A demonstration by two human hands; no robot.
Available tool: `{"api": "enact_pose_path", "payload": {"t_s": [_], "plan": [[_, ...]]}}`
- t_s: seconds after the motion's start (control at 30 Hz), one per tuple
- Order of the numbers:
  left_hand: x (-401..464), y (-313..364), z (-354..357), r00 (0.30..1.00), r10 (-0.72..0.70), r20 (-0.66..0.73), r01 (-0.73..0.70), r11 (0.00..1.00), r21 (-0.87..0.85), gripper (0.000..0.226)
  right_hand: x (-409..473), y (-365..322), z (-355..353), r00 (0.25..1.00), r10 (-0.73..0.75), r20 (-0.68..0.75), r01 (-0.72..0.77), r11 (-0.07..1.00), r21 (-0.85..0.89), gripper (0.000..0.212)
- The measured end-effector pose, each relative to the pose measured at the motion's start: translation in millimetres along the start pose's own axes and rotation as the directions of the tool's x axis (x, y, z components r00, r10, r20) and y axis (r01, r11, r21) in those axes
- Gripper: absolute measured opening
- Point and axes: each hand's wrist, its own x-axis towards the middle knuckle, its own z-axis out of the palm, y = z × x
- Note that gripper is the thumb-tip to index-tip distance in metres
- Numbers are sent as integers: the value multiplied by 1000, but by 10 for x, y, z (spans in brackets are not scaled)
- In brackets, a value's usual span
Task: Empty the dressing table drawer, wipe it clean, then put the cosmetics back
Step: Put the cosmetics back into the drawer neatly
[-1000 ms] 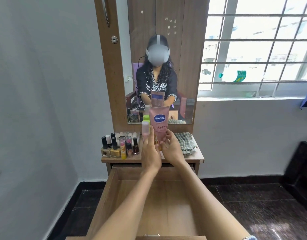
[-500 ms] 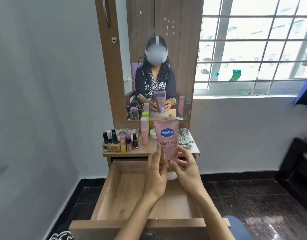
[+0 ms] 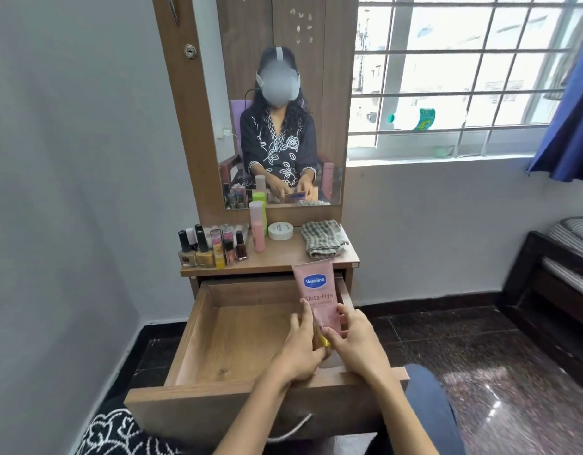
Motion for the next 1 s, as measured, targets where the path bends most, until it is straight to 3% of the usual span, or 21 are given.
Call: {"api": "enact_pose_path", "payload": {"t_s": [0.23, 0.4, 0.6, 0.8, 1.0], "plan": [[-8, 17, -34, 993, -56, 107, 54, 998, 19, 93, -81, -85, -14, 1000, 25, -11, -27, 989, -143, 37], [2, 29, -40, 981, -63, 186, 58, 998, 28, 91, -109, -147, 1, 995, 91, 48, -78, 970, -231, 35], [35, 17, -19, 973, -34, 227, 34, 999, 1, 64, -66, -152, 39, 975, 159, 156, -92, 925, -368, 35], [98, -46, -7, 970, -45, 239, 34, 998, 48, 58, -23, -117, 70, 957, 189, 220, -68, 883, -465, 44], [169, -89, 24, 950, -76, 303, 54, 995, 81, 42, -9, -117, 94, 947, 209, 245, -61, 864, -500, 35]]}}
